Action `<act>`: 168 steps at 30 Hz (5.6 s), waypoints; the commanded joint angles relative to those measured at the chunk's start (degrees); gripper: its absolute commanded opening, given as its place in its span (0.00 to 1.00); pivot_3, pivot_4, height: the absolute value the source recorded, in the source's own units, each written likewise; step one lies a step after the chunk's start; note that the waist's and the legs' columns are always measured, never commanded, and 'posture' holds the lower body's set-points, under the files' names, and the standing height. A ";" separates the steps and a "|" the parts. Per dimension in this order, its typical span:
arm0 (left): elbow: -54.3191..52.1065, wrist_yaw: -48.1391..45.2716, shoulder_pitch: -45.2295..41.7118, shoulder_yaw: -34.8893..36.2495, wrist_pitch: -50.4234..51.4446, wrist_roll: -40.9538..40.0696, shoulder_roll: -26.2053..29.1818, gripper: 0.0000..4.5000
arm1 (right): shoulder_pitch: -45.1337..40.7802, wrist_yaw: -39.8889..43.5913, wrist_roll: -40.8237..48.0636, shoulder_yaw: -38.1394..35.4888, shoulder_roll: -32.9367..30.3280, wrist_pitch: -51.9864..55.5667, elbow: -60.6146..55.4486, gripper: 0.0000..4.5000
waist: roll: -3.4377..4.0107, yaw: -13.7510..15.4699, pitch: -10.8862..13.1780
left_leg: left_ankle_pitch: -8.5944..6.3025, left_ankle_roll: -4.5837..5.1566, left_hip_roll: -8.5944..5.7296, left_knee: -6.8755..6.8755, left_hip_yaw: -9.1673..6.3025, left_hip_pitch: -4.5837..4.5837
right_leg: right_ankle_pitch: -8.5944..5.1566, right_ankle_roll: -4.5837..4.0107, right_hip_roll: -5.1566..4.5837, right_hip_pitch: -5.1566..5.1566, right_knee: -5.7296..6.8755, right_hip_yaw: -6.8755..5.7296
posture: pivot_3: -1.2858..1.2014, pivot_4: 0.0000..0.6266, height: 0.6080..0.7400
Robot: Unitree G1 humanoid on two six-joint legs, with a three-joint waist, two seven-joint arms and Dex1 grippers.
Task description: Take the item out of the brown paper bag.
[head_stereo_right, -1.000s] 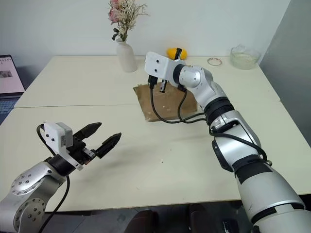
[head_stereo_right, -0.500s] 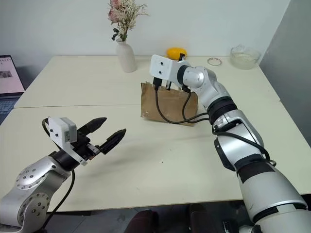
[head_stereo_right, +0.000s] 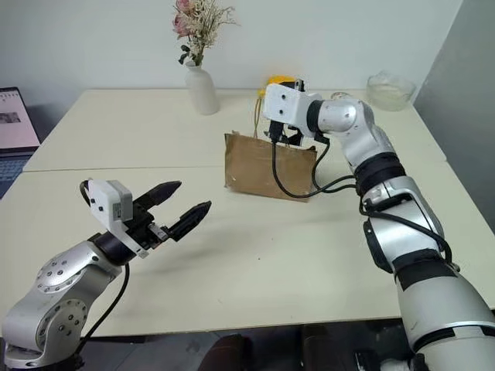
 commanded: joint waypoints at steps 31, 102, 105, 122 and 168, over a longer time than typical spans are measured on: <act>1.45 -10.48 -1.74 -2.00 -0.99 0.99 6.80 1.00 | 42.14 -5.12 21.23 -3.37 2.79 44.47 -46.58 0.99 | -0.11 -0.11 -0.07 | 0.00 0.01 -0.01 0.03 0.04 0.66 | -0.18 0.32 0.32 0.71 -0.13 0.01 | 0.52 0.24 1.00; 96.72 -42.00 -61.20 -22.32 -49.26 42.13 -9.59 0.01 | 70.71 -12.98 38.90 -26.05 -15.51 51.37 -91.86 1.00 | -0.26 0.63 -0.15 | -0.07 0.14 -0.17 0.68 0.19 -0.46 | -0.26 0.62 0.23 0.04 0.08 -0.28 | 0.52 0.24 1.00; 89.00 -46.49 -56.48 -22.88 -46.37 40.23 -9.12 0.01 | 71.11 -12.37 39.06 -27.57 -16.85 50.68 -90.64 1.00 | -0.26 0.65 -0.16 | -0.08 0.14 -0.17 0.80 0.17 -0.44 | -0.22 0.69 0.23 0.12 0.11 -0.22 | 0.52 0.24 1.00; 39.07 -49.09 -32.61 -23.35 -36.17 32.28 1.16 0.33 | 76.41 -7.38 41.36 -27.50 -22.83 51.62 -92.95 1.00 | -0.24 0.59 -0.17 | -0.12 0.21 -0.05 0.79 -0.04 0.23 | -0.17 0.72 0.25 0.76 0.01 -0.06 | 0.52 0.24 1.00; 44.74 -38.58 -34.71 -34.93 -40.92 35.76 -10.15 0.01 | 86.02 -7.18 42.20 -22.30 -24.77 54.12 -100.46 1.00 | -0.25 1.35 -0.17 | -0.14 0.23 -0.10 0.81 0.07 0.25 | -0.17 0.75 0.26 0.85 -0.11 -0.12 | 0.52 0.24 1.00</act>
